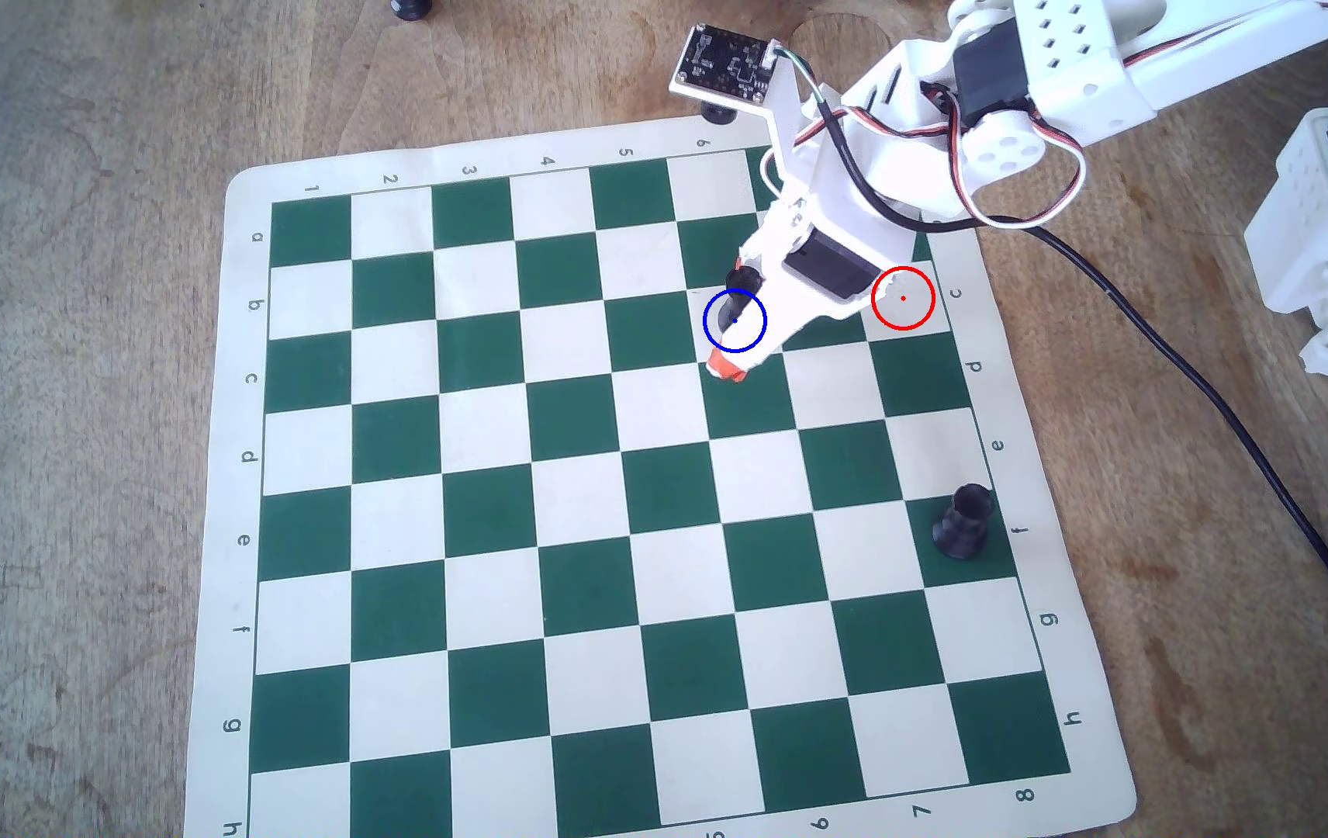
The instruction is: Move the chess piece from red to blue
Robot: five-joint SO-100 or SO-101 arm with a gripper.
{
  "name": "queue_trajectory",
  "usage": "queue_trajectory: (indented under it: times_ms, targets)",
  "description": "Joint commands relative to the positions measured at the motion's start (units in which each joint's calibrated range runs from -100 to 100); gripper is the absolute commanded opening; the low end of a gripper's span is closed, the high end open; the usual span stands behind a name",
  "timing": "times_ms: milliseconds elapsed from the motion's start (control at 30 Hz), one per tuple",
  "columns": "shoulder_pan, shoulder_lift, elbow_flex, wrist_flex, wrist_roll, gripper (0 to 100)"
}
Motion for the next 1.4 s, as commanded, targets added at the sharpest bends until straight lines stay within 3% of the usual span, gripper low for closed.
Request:
queue_trajectory:
  times_ms: [0, 133, 300, 433, 500, 567, 600, 733, 767, 833, 1000, 1200, 1367]
  targets:
    - [0.63, -10.30, 2.53, -0.37, 0.39, 28]
    - [1.02, -19.64, 5.16, 6.26, 1.76, 26]
    - [1.96, -37.30, 8.42, 16.75, 3.17, 8]
    - [0.55, -47.49, 12.41, 17.48, 2.98, 2]
    - [-0.78, -53.34, 19.12, 12.73, 2.64, 0]
    - [-1.17, -58.44, 27.73, 4.22, 2.30, 0]
    - [-1.09, -61.92, 35.80, -6.59, 2.00, 0]
    - [0.00, -65.57, 49.13, -31.90, 0.73, 0]
    - [1.02, -65.91, 54.39, -45.01, 0.59, 0]
    - [1.72, -66.42, 58.65, -55.41, 1.03, 0]
    - [4.93, -70.92, 60.37, -73.67, 4.00, 0]
    - [2.11, -74.31, 60.37, -96.93, 9.82, 0]
    - [1.17, -83.14, 60.37, -104.06, 12.70, 0]
